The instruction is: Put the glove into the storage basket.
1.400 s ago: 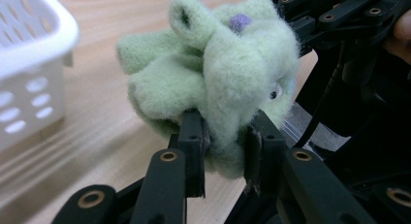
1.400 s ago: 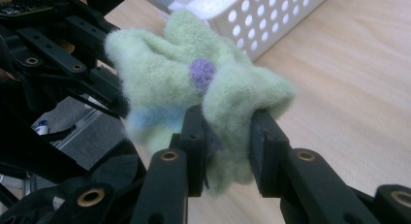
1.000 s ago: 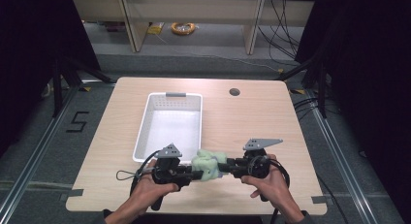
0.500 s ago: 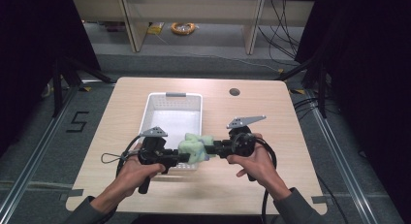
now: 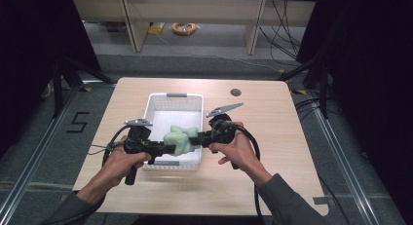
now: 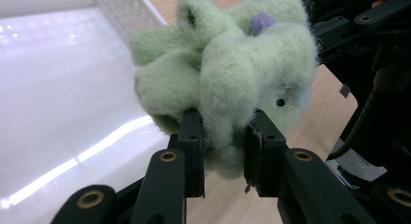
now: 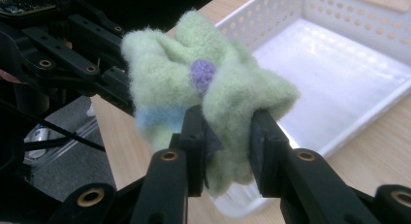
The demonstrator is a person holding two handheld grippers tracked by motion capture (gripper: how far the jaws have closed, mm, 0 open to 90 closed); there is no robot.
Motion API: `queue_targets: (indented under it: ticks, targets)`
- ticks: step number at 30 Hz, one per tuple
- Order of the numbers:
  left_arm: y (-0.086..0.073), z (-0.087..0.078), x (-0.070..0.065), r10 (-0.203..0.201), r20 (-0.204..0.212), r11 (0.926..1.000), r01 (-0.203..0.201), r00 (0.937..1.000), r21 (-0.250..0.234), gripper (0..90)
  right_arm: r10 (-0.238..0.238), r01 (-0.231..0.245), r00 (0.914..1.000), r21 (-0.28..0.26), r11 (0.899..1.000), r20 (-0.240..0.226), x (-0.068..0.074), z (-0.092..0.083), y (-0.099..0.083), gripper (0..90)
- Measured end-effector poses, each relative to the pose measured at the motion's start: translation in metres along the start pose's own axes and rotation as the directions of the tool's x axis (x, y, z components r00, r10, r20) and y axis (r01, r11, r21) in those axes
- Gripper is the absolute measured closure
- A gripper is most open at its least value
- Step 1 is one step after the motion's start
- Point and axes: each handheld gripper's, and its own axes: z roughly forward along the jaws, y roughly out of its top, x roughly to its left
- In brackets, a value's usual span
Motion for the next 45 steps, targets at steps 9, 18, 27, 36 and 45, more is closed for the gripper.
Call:
queue_targets:
  ticks: [9,18,27,36,45]
  targets:
    - [-0.005,0.01,0.03,-0.052,-0.039,0.9973,0.054,0.9979,0.051,71.0,0.026,-0.026,0.9997,0.054,0.998,0.004,-0.009,0.037,0.005,71.1]
    - [-0.013,0.026,0.047,-0.084,-0.066,0.9903,0.091,0.9943,0.105,70.6,0.062,-0.064,0.9978,0.098,0.993,0.023,-0.02,0.059,-0.003,71.0]
    - [-0.015,0.036,0.057,-0.075,-0.098,0.9782,0.092,0.9924,0.186,70.1,0.098,-0.108,0.9932,0.169,0.98,0.063,-0.025,0.077,-0.007,70.8]
    - [-0.015,0.041,0.06,-0.053,-0.113,0.9719,0.077,0.9922,0.222,70.0,0.114,-0.131,0.9894,0.217,0.967,0.09,-0.029,0.087,-0.008,69.4]
    - [-0.015,0.04,0.063,-0.044,-0.122,0.9646,0.074,0.9915,0.253,67.5,0.084,-0.11,0.9909,0.268,0.957,0.105,-0.026,0.095,-0.006,66.3]
